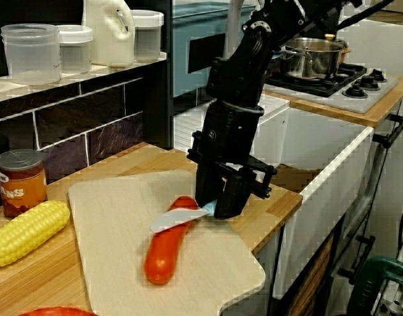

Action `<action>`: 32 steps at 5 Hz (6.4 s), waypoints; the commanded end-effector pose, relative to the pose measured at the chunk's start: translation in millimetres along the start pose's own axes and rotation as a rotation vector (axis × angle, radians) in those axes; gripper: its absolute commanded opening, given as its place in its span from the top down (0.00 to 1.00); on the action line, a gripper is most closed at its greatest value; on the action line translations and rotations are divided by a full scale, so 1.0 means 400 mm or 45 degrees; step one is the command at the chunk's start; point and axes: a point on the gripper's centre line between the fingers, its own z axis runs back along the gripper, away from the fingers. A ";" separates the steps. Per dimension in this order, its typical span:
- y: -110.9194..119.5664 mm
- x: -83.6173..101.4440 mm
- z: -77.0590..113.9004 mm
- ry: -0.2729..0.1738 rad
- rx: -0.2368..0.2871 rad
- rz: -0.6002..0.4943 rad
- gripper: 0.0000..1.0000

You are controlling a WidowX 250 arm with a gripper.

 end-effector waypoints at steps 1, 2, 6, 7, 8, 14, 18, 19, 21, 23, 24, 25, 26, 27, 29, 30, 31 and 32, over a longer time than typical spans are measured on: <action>0.016 -0.006 0.015 -0.023 -0.017 0.008 1.00; 0.012 -0.006 0.005 -0.037 -0.014 0.012 1.00; 0.006 -0.005 -0.007 -0.051 -0.006 0.010 1.00; -0.002 -0.002 -0.006 -0.048 -0.002 0.015 1.00; -0.008 0.000 -0.007 -0.050 -0.002 0.016 1.00; 0.000 0.006 0.009 -0.043 -0.004 0.006 0.00; -0.002 0.003 0.015 -0.041 0.001 0.011 0.00; -0.004 0.002 0.012 -0.043 0.002 0.017 0.00; -0.004 0.006 0.013 -0.043 -0.011 0.029 1.00; -0.004 0.008 0.012 -0.041 -0.009 0.029 1.00; -0.003 0.009 0.025 -0.031 -0.011 0.027 1.00; -0.012 0.010 0.046 -0.010 -0.010 0.032 1.00; -0.025 0.009 0.060 0.003 -0.007 0.036 1.00; -0.043 0.008 0.086 0.025 0.005 0.038 1.00; -0.056 0.006 0.108 0.038 0.012 0.031 1.00; -0.058 0.005 0.115 0.031 0.045 0.017 1.00; -0.061 0.005 0.118 0.022 0.079 0.010 1.00; -0.072 0.003 0.123 -0.022 0.188 -0.026 1.00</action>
